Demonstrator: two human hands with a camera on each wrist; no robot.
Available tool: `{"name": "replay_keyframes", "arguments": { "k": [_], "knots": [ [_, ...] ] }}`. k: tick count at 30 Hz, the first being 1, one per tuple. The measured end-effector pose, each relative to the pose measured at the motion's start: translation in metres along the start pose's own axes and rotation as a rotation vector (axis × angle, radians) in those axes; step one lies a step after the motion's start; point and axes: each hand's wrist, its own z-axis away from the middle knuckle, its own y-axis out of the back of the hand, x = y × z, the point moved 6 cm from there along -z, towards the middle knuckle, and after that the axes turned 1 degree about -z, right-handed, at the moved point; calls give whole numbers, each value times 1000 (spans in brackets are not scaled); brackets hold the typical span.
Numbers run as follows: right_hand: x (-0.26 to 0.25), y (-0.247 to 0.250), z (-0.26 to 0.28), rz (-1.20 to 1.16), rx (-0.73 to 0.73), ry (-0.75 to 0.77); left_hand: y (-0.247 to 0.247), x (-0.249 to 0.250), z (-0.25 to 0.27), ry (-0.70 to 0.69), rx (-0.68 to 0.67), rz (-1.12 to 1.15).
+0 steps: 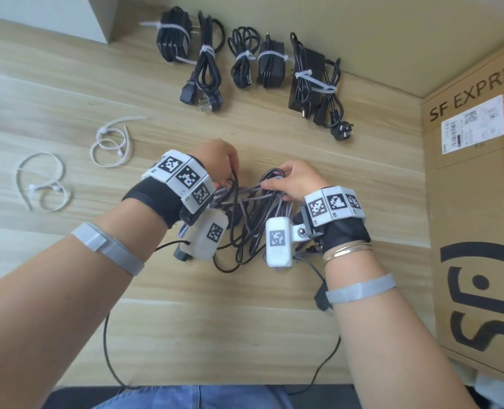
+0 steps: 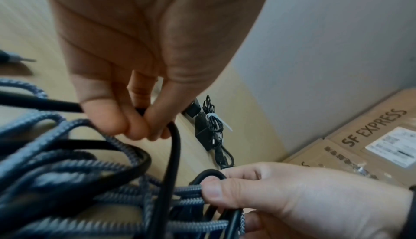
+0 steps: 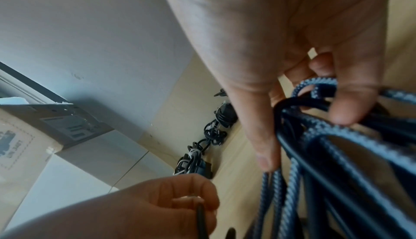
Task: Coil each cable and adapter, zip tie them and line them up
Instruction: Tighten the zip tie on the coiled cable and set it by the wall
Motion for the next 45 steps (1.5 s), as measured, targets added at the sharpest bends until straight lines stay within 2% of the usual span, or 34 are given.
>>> {"name": "replay_keyframes", "arguments": {
  "k": [4,7,10,12,14,17,20,22,24,27,32,38,40,45],
  "knots": [
    [-9,31,-17,-63,180,60,30,14,-7,-105,236,76],
    [-17,51,-27,-19,314,98,47,20,-12,-141,361,76],
    [-24,55,-31,127,319,111,55,24,-12,-195,432,98],
    [-33,52,-27,203,330,141,55,26,-12,-225,419,126],
    [-49,45,-16,202,313,250,52,26,-13,-208,364,208],
    [-70,21,-5,130,90,359,49,23,-15,-137,279,394],
    [-78,5,-2,-98,-90,334,53,23,-14,-142,274,533],
    [-80,3,0,-284,-137,308,56,24,-14,-174,277,589],
    [-84,5,3,-319,-155,341,58,23,-13,-201,280,587],
    [-89,14,5,-292,-65,431,59,15,-15,-178,305,465],
    [-86,37,3,-426,136,494,53,0,-15,-47,260,133],
    [-83,30,0,-414,104,448,43,-6,-15,76,146,201],
    [-77,27,-4,-396,92,394,45,-5,-16,47,164,236],
    [-61,29,-16,-330,192,239,54,3,-11,-145,245,321]
  ]
}}
